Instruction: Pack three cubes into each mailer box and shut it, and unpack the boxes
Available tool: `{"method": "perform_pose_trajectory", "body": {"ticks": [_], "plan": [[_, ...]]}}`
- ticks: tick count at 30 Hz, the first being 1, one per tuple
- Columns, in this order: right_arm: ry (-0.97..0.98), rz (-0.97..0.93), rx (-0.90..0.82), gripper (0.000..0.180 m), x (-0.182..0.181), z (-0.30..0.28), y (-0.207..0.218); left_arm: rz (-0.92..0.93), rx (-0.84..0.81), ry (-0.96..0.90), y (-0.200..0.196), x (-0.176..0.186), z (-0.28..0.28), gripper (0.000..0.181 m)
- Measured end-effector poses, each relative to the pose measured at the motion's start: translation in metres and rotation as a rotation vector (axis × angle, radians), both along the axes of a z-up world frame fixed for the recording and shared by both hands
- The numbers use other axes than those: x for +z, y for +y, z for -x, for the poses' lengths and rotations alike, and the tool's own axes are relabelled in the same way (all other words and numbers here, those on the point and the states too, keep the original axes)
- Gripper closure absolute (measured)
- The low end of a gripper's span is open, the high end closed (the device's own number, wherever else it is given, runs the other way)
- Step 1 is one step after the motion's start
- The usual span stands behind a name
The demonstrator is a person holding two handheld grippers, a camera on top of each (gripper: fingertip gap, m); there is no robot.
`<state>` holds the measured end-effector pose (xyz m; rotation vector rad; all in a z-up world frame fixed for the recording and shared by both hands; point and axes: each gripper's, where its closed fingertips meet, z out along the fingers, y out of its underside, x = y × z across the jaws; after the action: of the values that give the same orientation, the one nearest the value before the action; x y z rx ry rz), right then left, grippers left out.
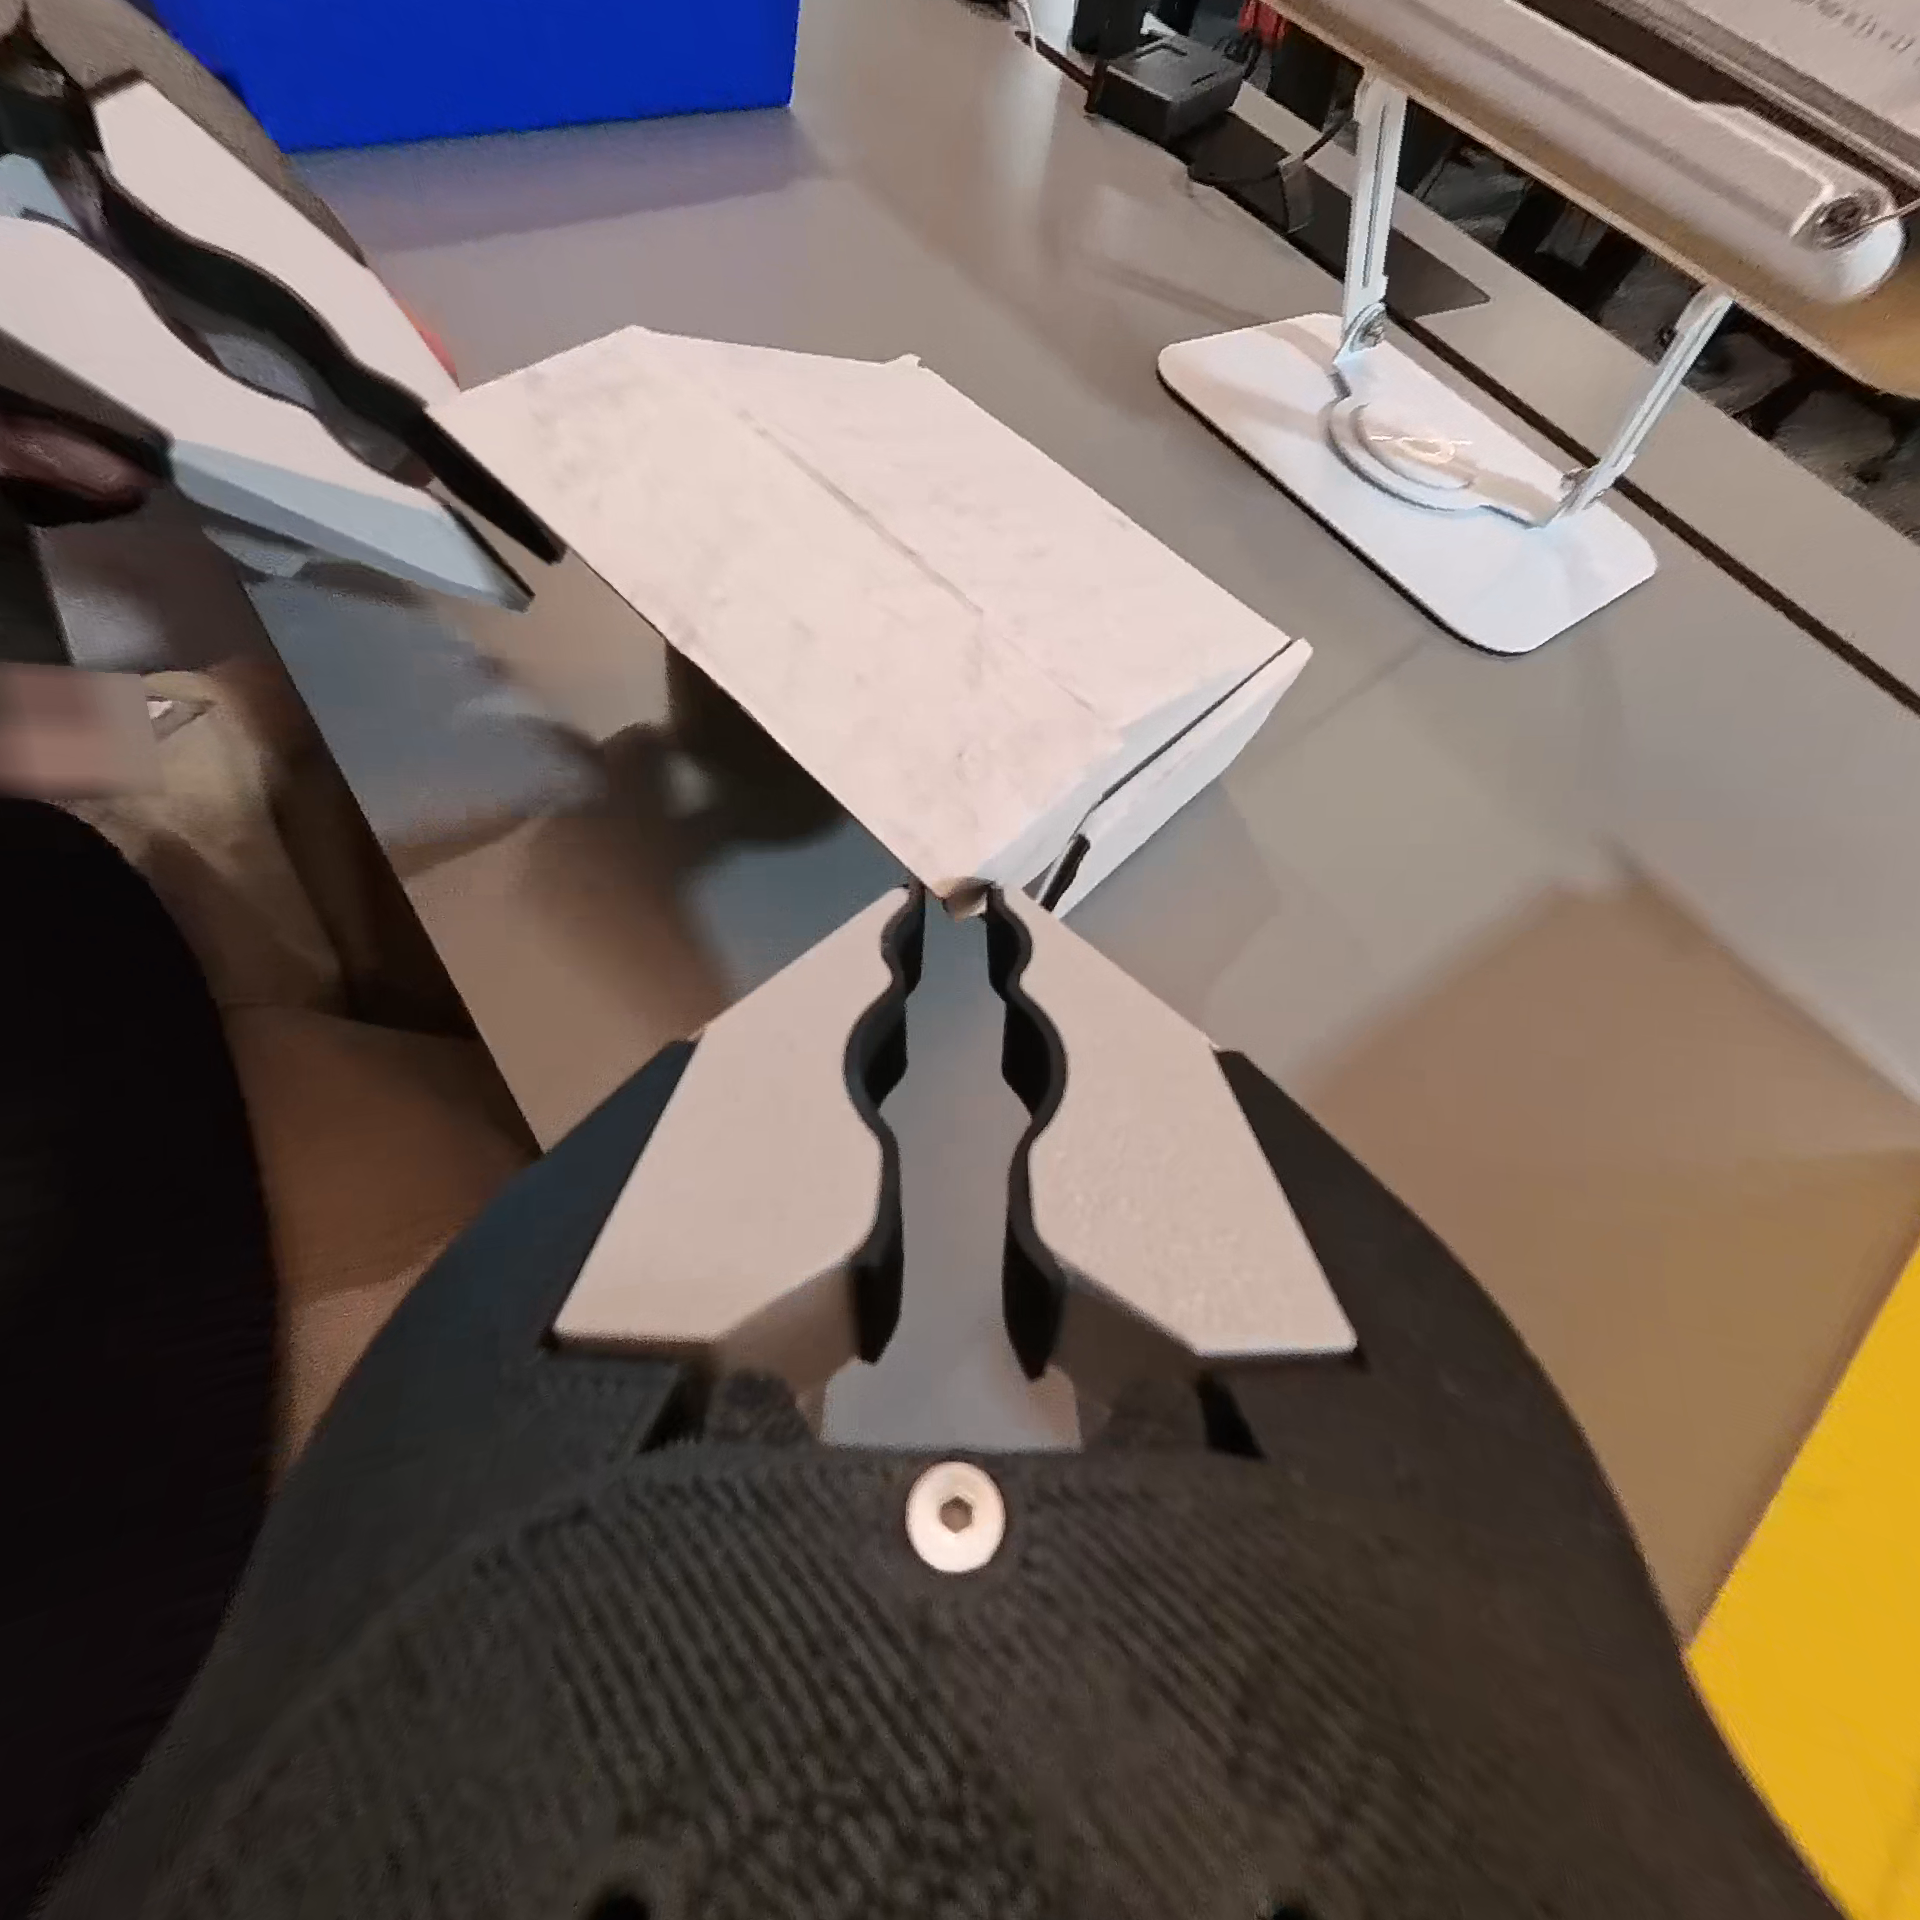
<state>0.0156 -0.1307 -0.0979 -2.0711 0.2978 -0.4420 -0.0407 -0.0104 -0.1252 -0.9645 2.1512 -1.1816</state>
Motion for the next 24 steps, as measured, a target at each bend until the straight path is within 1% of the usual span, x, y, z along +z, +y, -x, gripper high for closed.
{"method": "perform_pose_trajectory", "body": {"ticks": [3, 4, 5, 7, 8, 10, 12, 14, 17, 21, 24], "plan": [[0.009, -0.019, -0.006, 0.169, 0.001, -0.001, 0.000, 0.096, 0.057, 0.046, 0.010, 0.006, -0.005, 0.174], [0.009, -0.022, -0.009, 0.169, 0.002, -0.002, 0.000, 0.143, 0.051, 0.044, 0.010, 0.012, -0.005, 0.181], [0.005, -0.028, -0.016, 0.170, 0.003, -0.003, -0.001, 0.183, 0.046, 0.028, 0.010, 0.020, -0.005, 0.181], [-0.018, -0.045, -0.033, 0.172, 0.007, -0.006, -0.002, 0.196, 0.058, -0.013, 0.013, 0.027, -0.007, 0.178], [-0.024, -0.053, -0.033, 0.173, 0.008, -0.006, -0.002, 0.185, 0.053, -0.034, 0.012, 0.029, -0.007, 0.173], [-0.015, -0.059, -0.036, 0.161, 0.006, -0.007, -0.001, 0.145, 0.036, -0.057, 0.009, 0.026, -0.006, 0.158], [-0.002, -0.045, -0.035, 0.155, 0.001, -0.007, 0.000, 0.079, 0.056, -0.072, 0.010, 0.020, -0.008, 0.137], [-0.025, -0.039, -0.041, 0.154, 0.001, -0.009, 0.000, 0.015, 0.101, -0.102, 0.015, 0.017, -0.014, 0.131], [-0.081, -0.055, -0.052, 0.154, 0.009, -0.012, 0.000, 0.021, 0.143, -0.158, 0.021, 0.025, -0.020, 0.131], [-0.122, -0.080, -0.038, 0.154, 0.015, -0.012, 0.004, 0.101, 0.115, -0.234, 0.014, 0.040, -0.021, 0.134], [-0.143, -0.067, -0.037, 0.155, 0.014, -0.013, 0.006, 0.036, 0.095, -0.257, 0.009, 0.035, -0.022, 0.139]]}}
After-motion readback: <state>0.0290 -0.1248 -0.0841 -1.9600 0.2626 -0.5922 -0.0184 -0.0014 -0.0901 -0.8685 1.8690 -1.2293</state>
